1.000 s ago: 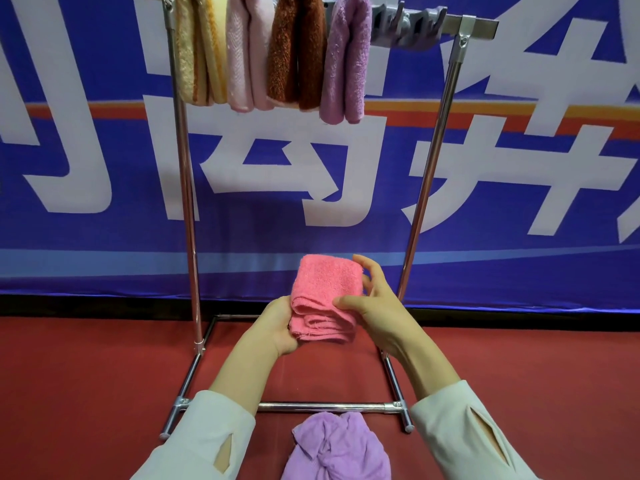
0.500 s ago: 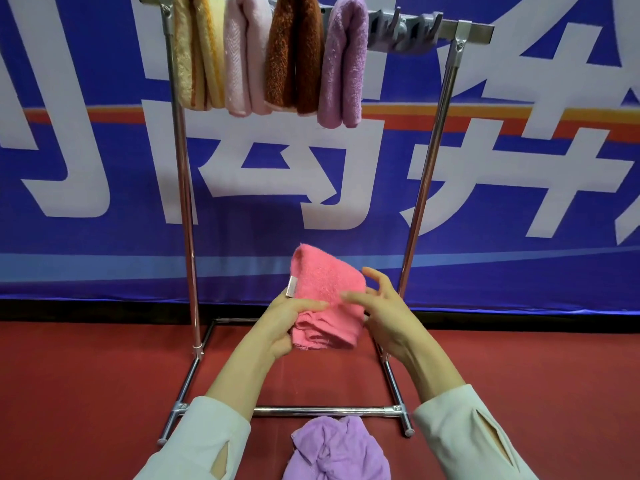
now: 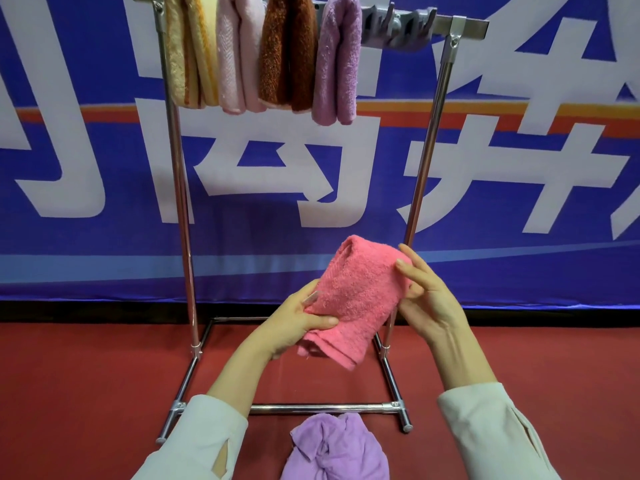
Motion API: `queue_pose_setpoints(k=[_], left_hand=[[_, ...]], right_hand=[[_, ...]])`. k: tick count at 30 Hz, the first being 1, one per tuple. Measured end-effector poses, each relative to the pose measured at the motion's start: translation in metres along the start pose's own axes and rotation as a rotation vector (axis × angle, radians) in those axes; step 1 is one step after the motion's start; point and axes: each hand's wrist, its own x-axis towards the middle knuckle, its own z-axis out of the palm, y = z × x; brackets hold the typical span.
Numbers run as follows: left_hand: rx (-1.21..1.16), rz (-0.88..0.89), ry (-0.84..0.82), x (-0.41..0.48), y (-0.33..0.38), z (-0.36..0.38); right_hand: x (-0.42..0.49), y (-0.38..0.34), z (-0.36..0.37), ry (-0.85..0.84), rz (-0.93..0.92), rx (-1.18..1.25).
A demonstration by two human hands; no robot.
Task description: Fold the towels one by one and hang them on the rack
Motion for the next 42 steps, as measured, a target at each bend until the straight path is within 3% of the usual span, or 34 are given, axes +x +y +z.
queue_pose_setpoints(k=[3, 9, 12, 17, 24, 29, 32, 37, 42], left_hand=[[-0.134, -0.048, -0.017, 0.001, 0.001, 0.005], [-0.25, -0.086, -0.048, 0.0, 0.008, 0.011], [-0.277, -0.079, -0.05, -0.001, 0.012, 0.014], [-0.274, -0.079, -0.065, -0.001, 0.014, 0.012], [-0.11, -0.066, -0.072, -0.001, 0.013, 0.012], [-0.066, -0.039, -0.063, -0.002, 0.012, 0.014], [-0.161, 0.03, 0.112, 0.004, 0.021, 0.02], [-0.059, 0.174, 0.416, 0.012, 0.021, 0.038], [-0.181, 0.224, 0.32, 0.015, 0.017, 0.039]], right_hand=[[0.004, 0.006, 0.0, 0.036, -0.024, 0.049], [0.004, 0.016, 0.007, 0.151, -0.087, -0.339], [0.003, 0.021, 0.01, 0.157, -0.066, -0.383], [-0.001, 0.02, 0.006, -0.077, 0.12, -0.214], [-0.003, 0.019, 0.009, 0.127, -0.173, -0.327], [-0.007, 0.023, 0.018, 0.083, -0.256, -0.442], [-0.009, 0.026, 0.023, 0.035, -0.239, -0.477], [-0.011, 0.033, 0.035, 0.071, -0.213, -0.45], [-0.01, 0.033, 0.038, 0.139, -0.28, -0.537]])
